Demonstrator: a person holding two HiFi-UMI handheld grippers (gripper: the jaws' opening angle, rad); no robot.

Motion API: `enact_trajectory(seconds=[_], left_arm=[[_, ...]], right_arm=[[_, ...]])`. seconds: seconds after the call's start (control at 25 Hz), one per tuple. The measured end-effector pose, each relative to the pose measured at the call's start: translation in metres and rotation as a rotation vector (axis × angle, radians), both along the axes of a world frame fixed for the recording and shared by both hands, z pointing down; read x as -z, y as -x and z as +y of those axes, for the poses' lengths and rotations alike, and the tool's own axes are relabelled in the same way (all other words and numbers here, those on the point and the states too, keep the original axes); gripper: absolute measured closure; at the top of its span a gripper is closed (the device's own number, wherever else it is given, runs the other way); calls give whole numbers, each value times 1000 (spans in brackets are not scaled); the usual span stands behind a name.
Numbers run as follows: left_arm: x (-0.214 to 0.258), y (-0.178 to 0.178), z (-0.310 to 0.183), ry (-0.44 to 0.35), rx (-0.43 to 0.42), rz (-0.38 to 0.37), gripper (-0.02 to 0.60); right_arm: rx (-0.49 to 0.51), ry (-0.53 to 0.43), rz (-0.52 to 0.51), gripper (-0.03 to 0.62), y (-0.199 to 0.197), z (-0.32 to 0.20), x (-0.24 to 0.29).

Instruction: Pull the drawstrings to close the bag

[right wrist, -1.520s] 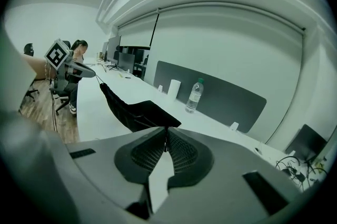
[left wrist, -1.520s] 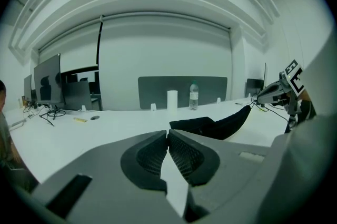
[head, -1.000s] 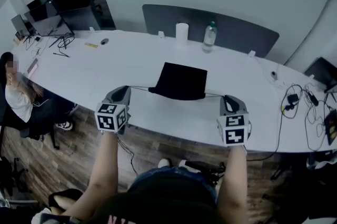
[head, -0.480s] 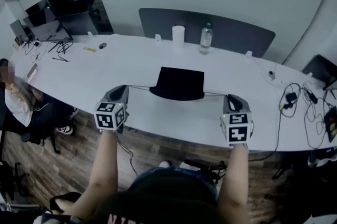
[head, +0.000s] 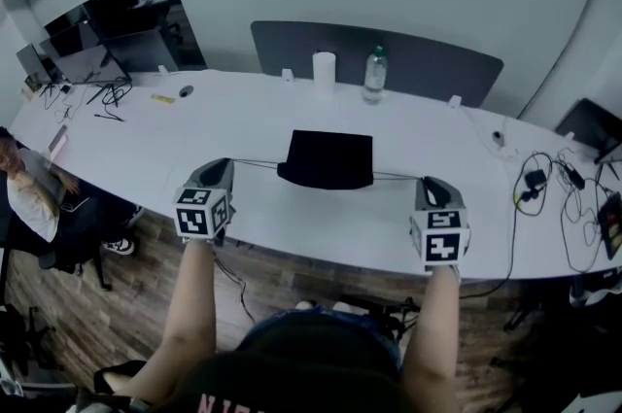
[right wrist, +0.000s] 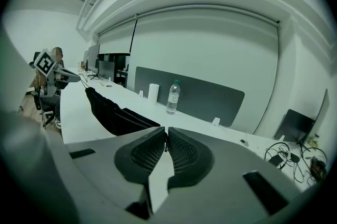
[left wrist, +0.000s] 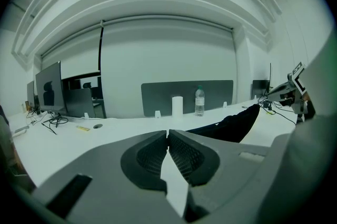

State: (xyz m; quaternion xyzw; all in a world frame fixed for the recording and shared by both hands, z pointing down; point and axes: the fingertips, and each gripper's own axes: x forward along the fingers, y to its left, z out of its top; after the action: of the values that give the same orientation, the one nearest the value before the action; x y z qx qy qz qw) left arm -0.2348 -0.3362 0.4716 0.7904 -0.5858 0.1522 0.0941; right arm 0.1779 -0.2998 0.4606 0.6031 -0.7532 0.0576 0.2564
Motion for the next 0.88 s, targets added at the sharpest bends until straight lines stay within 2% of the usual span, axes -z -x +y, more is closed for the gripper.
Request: enact_trajectory(seconds=[0.88], left_arm=[[0,13,-21,10,36,-9,569]], right_arm=[[-80,-12,7,585,-23,-10,5]])
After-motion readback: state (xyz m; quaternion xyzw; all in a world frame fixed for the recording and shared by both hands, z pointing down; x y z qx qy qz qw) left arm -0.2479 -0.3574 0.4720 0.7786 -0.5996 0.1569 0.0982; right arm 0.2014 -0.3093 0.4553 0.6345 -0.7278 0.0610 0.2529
